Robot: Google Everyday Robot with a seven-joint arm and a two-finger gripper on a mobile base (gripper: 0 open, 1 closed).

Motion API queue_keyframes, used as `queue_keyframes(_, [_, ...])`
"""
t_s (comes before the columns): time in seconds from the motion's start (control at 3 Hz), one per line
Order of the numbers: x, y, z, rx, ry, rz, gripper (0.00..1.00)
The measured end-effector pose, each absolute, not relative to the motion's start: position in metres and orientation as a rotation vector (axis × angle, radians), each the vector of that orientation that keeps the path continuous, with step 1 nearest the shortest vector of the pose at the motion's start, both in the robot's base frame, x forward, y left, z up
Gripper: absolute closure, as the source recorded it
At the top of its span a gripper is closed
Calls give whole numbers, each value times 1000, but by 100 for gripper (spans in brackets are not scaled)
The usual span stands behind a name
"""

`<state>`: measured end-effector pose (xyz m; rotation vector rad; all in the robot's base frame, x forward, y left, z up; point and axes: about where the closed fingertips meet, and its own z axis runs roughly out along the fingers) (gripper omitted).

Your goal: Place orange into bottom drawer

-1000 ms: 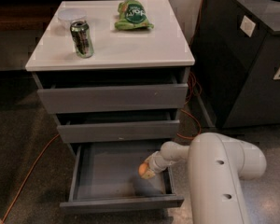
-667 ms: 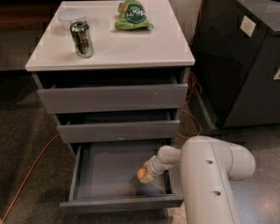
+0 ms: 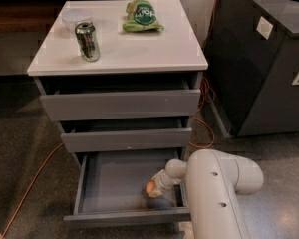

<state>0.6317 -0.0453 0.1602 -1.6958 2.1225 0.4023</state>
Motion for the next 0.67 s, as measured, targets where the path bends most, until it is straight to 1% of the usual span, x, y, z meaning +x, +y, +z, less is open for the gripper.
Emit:
queue_keyframes(0.33, [631, -50, 150, -1686, 2141, 354, 2])
queue_keyframes(0.67, [631, -50, 149, -1684, 2141, 351, 0])
